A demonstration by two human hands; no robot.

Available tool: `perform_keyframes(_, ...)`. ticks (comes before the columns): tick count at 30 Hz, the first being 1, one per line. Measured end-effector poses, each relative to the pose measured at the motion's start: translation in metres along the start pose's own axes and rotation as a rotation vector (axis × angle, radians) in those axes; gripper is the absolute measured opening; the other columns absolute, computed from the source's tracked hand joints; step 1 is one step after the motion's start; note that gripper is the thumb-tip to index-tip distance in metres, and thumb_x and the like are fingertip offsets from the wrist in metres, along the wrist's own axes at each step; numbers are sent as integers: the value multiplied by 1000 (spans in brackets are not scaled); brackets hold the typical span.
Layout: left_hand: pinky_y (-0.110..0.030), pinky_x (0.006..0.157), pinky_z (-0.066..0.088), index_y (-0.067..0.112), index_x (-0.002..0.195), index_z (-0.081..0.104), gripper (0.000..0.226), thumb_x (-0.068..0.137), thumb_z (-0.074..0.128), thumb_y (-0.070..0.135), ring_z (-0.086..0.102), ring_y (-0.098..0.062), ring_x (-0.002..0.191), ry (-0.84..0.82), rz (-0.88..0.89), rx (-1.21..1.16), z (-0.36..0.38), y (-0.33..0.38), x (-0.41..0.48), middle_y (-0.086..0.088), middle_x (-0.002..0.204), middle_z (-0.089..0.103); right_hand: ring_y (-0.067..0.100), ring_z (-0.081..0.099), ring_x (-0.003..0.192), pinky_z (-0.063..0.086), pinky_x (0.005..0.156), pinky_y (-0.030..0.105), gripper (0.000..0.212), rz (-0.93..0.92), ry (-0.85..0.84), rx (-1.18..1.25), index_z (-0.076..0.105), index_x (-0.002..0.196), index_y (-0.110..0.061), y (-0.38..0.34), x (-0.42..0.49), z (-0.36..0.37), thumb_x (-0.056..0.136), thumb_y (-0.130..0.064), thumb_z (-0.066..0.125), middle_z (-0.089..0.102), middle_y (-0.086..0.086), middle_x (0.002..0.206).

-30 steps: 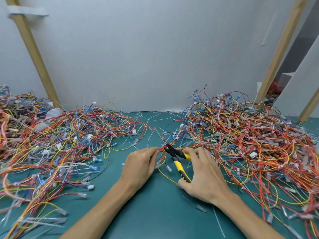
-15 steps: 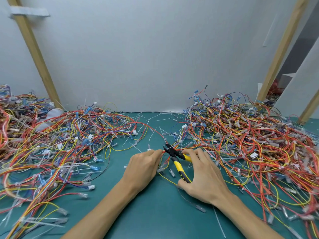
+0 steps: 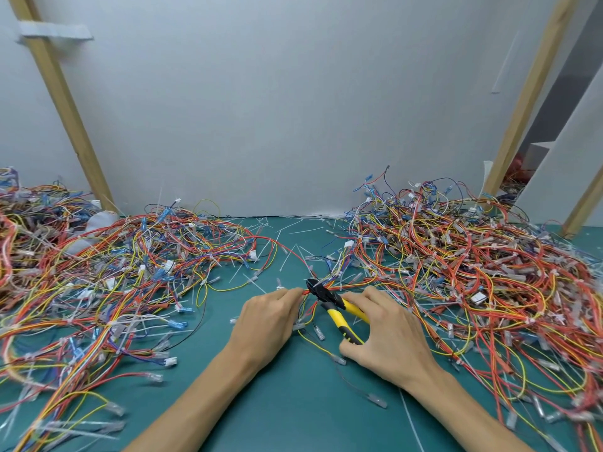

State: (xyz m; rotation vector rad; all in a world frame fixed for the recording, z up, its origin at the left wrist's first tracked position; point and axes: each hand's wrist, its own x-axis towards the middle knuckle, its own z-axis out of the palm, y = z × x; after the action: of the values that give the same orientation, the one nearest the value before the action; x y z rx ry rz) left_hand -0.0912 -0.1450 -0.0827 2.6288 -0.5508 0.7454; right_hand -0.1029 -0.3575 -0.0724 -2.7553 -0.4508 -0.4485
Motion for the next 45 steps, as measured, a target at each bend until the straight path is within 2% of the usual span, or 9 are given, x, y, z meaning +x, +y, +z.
perform_keyframes(2, -43, 63, 50, 7, 102, 67, 28, 101, 46, 25, 60, -38, 75, -5, -12, -9, 0, 0, 0, -9, 82, 66, 2, 43, 83, 36, 60, 22, 66, 3, 1, 3, 62, 123, -35, 1, 0, 0, 59, -50, 59, 43, -19, 90)
perform_keyframes(9, -44, 60, 50, 8, 100, 67, 24, 100, 49, 23, 60, -38, 72, 7, -6, -13, -1, -1, 0, -8, 79, 66, 4, 50, 98, 44, 71, 23, 77, 15, -26, 17, 53, 132, -38, 0, -1, 1, 58, -61, 49, 47, -20, 105)
perform_keyframes(17, -45, 61, 49, 9, 100, 68, 23, 100, 50, 23, 60, -38, 74, -2, -16, -20, 0, -3, 0, -7, 81, 67, 1, 41, 81, 40, 62, 24, 67, 43, -21, 20, 61, 122, -39, 1, 0, -2, 57, -55, 54, 45, -19, 91)
perform_keyframes(22, -44, 60, 49, 10, 100, 68, 23, 100, 50, 23, 60, -38, 74, -1, -10, -20, 0, -3, 0, -7, 81, 67, 4, 49, 92, 37, 66, 24, 75, 27, -43, 12, 55, 128, -38, 0, -1, -1, 57, -61, 51, 47, -19, 102)
perform_keyframes(27, -43, 59, 50, 9, 98, 68, 22, 99, 51, 23, 61, -38, 73, 9, -4, -34, 0, -2, 0, -7, 80, 67, 2, 46, 80, 41, 63, 24, 69, 25, -44, -4, 62, 123, -38, 3, 0, -5, 58, -56, 51, 47, -21, 89)
perform_keyframes(32, -44, 60, 50, 11, 101, 69, 21, 99, 52, 23, 62, -37, 74, 18, -1, -42, 0, -1, 0, -6, 80, 67, 3, 51, 99, 43, 72, 23, 73, 14, -75, -16, 52, 133, -40, 3, 0, -5, 62, -57, 51, 50, -21, 109)
perform_keyframes(36, -43, 61, 50, 10, 101, 69, 22, 99, 51, 24, 62, -37, 75, 14, -7, -48, 0, -2, -1, -6, 82, 68, 5, 53, 94, 43, 68, 24, 64, 1, -77, -35, 57, 128, -40, 5, 2, -6, 65, -49, 58, 55, -18, 100)
perform_keyframes(42, -44, 63, 51, 11, 102, 69, 20, 98, 53, 22, 64, -37, 77, 18, -21, -59, 1, -2, -1, -6, 82, 69, 7, 48, 118, 43, 95, 22, 67, -50, -24, 41, 50, 142, -31, 12, 3, -2, 78, -32, 70, 56, -17, 129)
perform_keyframes(45, -41, 60, 51, 19, 104, 72, 17, 97, 56, 21, 66, -31, 76, 60, -59, -71, -1, -2, -1, 1, 79, 70, 5, 48, 119, 38, 96, 19, 57, -71, -18, 120, 55, 138, -32, 18, 6, -4, 83, -32, 71, 58, -20, 131)
